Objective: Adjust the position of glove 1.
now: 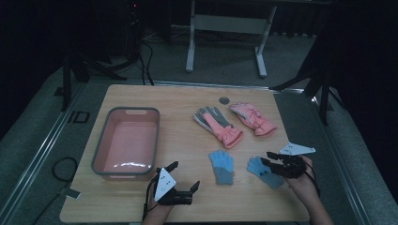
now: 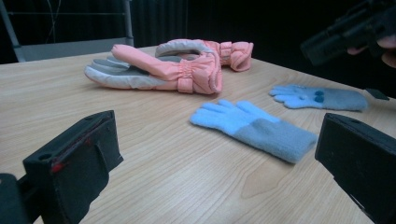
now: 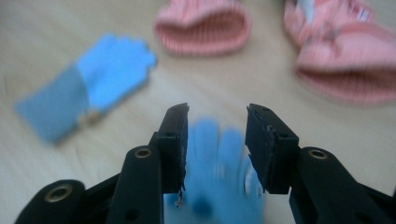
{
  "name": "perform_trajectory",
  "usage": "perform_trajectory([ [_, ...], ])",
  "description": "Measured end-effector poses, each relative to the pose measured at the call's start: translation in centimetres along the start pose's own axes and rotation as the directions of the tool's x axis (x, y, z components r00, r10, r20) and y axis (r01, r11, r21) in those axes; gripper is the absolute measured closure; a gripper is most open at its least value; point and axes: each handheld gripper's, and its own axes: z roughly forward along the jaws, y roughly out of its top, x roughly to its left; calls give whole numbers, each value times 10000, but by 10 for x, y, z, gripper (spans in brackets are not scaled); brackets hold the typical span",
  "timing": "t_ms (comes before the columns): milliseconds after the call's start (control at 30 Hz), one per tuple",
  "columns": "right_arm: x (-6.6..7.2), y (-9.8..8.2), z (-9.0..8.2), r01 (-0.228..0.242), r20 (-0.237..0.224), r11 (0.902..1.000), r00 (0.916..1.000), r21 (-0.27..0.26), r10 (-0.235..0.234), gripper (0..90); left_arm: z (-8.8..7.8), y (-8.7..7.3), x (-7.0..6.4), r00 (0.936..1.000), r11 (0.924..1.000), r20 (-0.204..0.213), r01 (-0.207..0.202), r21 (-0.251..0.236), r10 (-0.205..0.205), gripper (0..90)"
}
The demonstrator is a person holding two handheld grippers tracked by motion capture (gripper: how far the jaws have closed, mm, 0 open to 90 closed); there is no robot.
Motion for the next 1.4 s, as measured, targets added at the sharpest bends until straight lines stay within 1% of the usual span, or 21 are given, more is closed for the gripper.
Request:
perform_trajectory([
  [100, -3, -10, -1, 16, -4, 9996, 10000, 267, -16, 595, 0, 0, 0, 10000, 10000, -14, -3, 10, 3, 0],
  [300, -6, -28, 7, -66, -696, 10000, 9976, 56, 70, 601, 0, 0, 0, 10000, 10000, -45, 31, 36, -31, 0],
  [467, -3, -38, 23, 181, -513, 9976, 9986, 670, -146, 613, 0, 0, 0, 10000, 10000, -36, 70, -5, -70, 0],
  [600, -5, -44, 27, -195, -696, 9984, 9973, 522, 231, 679, 0, 0, 0, 10000, 10000, -51, -12, 28, 12, 0],
  [700, -4, -45, 27, -44, -630, 9993, 9980, 379, 68, 753, 0, 0, 0, 10000, 10000, -63, -33, 12, 33, 0],
  [733, -1, -45, 28, -71, -419, 9994, 9991, 329, 85, 833, 1, 0, -1, 10000, 10000, -68, -34, 22, 34, 0],
  [833, 3, -45, 28, -235, -95, 9993, 9997, 289, 237, 858, 1, 0, 0, 10000, 10000, -89, 7, 33, -7, 0],
  [867, 5, -41, 26, -975, 164, 9950, 9951, 219, 972, 873, 1, 0, 0, 9999, 10000, -108, 21, 44, -20, 0],
  [900, 5, -41, 26, -975, 164, 9950, 9951, 219, 972, 873, 1, 0, 0, 9999, 10000, -108, 21, 44, -20, 0],
  [967, 10, -29, 17, -1797, 809, 9837, 9803, -119, 1800, 878, 0, 0, 0, 9999, 10000, -137, 23, 24, -23, 0],
  [1033, 12, -20, 9, -2374, 1083, 9701, 9643, -506, 2416, 878, 0, 0, -1, 9999, 10000, -161, -3, 8, 3, 0],
  [1067, 12, -20, 9, -2374, 1083, 9701, 9643, -506, 2416, 878, 0, 0, -1, 9999, 10000, -161, -3, 8, 3, 0],
  [1100, 15, -14, 3, -2524, 1482, 9647, 9539, -750, 2611, 878, 0, 0, -2, 9998, 10000, -188, -34, -12, 34, 0],
  [1133, 15, -14, 3, -2524, 1482, 9647, 9539, -750, 2611, 878, 0, 0, -2, 9998, 10000, -188, -34, -12, 34, 1],
  [1167, 17, -12, 2, -2575, 1860, 9628, 9451, -821, 2686, 878, 0, 0, -2, 9998, 10000, -200, -63, -14, 62, 1],
  [1200, 19, -11, -1, -3134, 2247, 9425, 9160, -1159, 3322, 879, 0, 0, -2, 9997, 9999, -217, -114, 6, 114, 0],
  [1233, 19, -11, -1, -3134, 2247, 9425, 9160, -1159, 3322, 879, 0, 0, -2, 9997, 9999, -217, -114, 6, 114, 0],
  [1267, 25, -10, -1, -3356, 2972, 9318, 8834, -1387, 3624, 879, 0, 0, -3, 9996, 9999, -259, -138, 20, 138, 0],
  [1300, 25, -10, -1, -3356, 2972, 9318, 8834, -1387, 3624, 879, 0, 0, -3, 9996, 9999, -259, -138, 20, 138, 0],
  [1333, 30, -11, 1, -3835, 3227, 9094, 8504, -1607, 4156, 880, 1, 0, -3, 9995, 9999, -271, -166, 19, 167, 0],
  [1400, 35, -12, 6, -3966, 3657, 9034, 8261, -1632, 4287, 880, 1, 0, -3, 9994, 9998, -279, -202, 29, 202, 0],
])
